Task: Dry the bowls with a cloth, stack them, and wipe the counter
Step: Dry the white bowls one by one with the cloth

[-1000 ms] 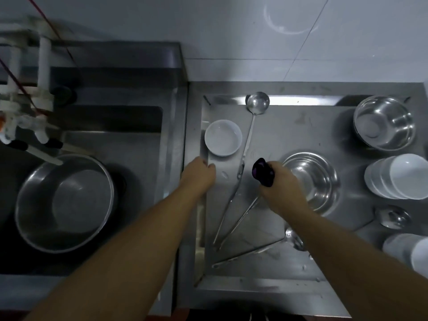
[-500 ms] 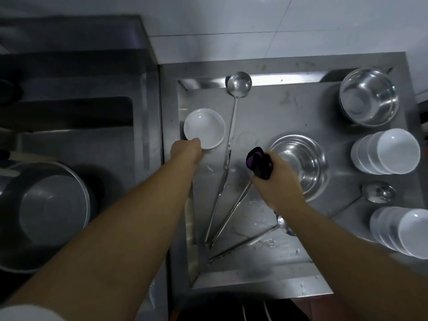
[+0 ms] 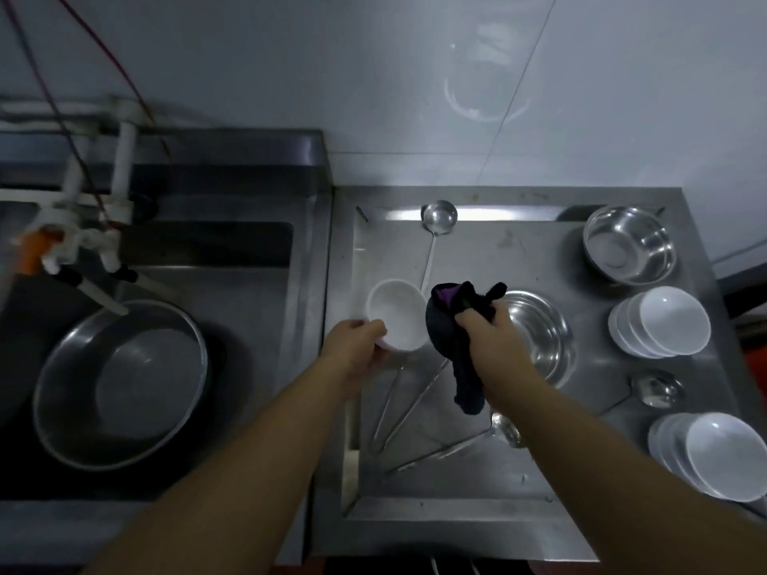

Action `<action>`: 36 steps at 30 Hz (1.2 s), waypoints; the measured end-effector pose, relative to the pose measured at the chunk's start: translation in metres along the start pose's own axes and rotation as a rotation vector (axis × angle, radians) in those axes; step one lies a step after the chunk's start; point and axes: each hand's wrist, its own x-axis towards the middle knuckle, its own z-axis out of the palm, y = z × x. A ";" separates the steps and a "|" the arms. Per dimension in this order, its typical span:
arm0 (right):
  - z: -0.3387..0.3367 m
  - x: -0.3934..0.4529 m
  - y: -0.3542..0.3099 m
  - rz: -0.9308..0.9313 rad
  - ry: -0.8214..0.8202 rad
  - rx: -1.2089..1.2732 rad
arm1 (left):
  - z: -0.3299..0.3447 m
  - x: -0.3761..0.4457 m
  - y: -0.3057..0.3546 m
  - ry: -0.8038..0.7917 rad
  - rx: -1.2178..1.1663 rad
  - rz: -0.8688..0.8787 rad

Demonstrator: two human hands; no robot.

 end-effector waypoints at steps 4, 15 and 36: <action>-0.010 -0.036 -0.019 -0.441 -0.007 -0.379 | 0.007 -0.067 -0.009 -0.085 -0.115 0.017; -0.061 -0.118 -0.043 -0.845 -0.152 -0.558 | 0.045 -0.217 -0.002 -0.321 -0.257 0.215; -0.043 -0.165 -0.125 -1.250 -0.247 -1.022 | 0.011 -0.244 0.043 -0.709 -0.380 0.268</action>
